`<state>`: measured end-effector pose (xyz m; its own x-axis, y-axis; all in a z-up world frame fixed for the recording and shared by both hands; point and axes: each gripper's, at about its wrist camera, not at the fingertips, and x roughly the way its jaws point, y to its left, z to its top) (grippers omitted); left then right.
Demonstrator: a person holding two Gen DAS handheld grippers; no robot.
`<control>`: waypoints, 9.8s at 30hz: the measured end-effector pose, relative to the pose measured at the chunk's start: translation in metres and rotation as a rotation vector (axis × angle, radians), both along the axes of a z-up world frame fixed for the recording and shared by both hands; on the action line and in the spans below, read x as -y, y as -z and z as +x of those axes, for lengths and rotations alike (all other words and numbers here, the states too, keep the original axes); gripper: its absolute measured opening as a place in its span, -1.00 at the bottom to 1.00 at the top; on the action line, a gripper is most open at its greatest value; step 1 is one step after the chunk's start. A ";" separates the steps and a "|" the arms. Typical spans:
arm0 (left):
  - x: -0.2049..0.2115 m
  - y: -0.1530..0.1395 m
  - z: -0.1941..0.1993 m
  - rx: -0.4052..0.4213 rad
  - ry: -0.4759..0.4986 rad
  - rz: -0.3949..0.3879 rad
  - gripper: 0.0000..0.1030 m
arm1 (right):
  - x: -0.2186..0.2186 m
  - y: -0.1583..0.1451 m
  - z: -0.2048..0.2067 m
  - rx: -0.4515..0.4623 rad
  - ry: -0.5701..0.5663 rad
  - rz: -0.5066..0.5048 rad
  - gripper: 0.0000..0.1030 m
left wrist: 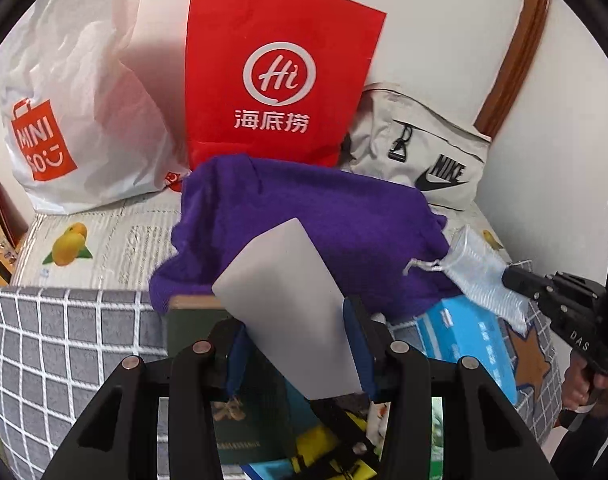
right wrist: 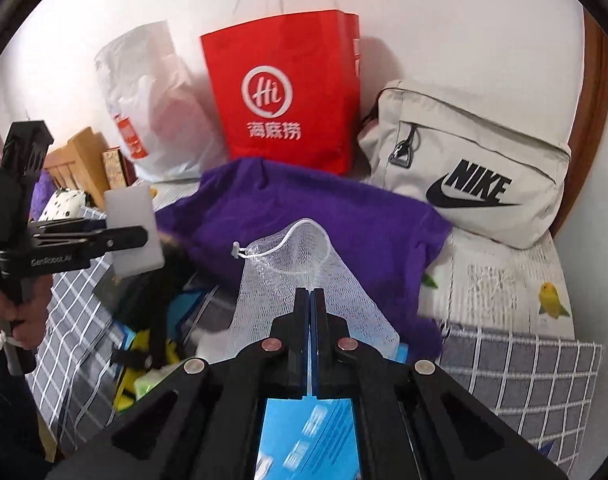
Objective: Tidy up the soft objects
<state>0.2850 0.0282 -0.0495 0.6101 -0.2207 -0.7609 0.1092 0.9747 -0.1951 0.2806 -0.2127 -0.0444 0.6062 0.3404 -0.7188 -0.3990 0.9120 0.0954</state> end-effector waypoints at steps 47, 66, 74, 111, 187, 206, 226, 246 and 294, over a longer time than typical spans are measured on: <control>0.010 0.066 0.191 -0.228 0.002 0.131 -0.16 | 0.006 0.084 0.165 -0.176 0.126 -0.079 -0.94; 0.010 0.052 0.170 -0.264 -0.050 0.260 0.34 | 0.005 0.058 0.150 -0.116 0.120 -0.069 0.14; 0.016 0.033 0.140 -0.190 -0.031 0.251 0.34 | -0.005 0.033 0.119 -0.078 0.090 -0.084 0.14; -0.022 0.023 -0.081 -0.181 -0.137 0.116 0.34 | -0.072 0.068 -0.046 -0.132 -0.128 -0.109 0.02; 0.010 0.073 -0.114 -0.066 0.091 -0.012 -0.79 | -0.002 0.021 -0.120 -0.086 -0.111 0.186 -0.82; 0.015 0.082 -0.110 -0.114 0.076 0.040 -0.61 | -0.004 0.024 -0.119 -0.089 -0.112 0.178 -0.82; 0.007 0.046 -0.115 -0.086 0.075 0.011 -0.61 | -0.005 0.000 -0.102 -0.047 -0.111 0.188 -0.82; 0.001 -0.008 -0.053 -0.007 0.016 0.023 -0.61 | 0.004 -0.026 -0.036 0.017 -0.011 0.172 -0.82; 0.029 0.062 0.129 -0.143 0.075 0.130 -0.61 | 0.005 0.064 0.118 -0.189 0.072 0.032 -0.78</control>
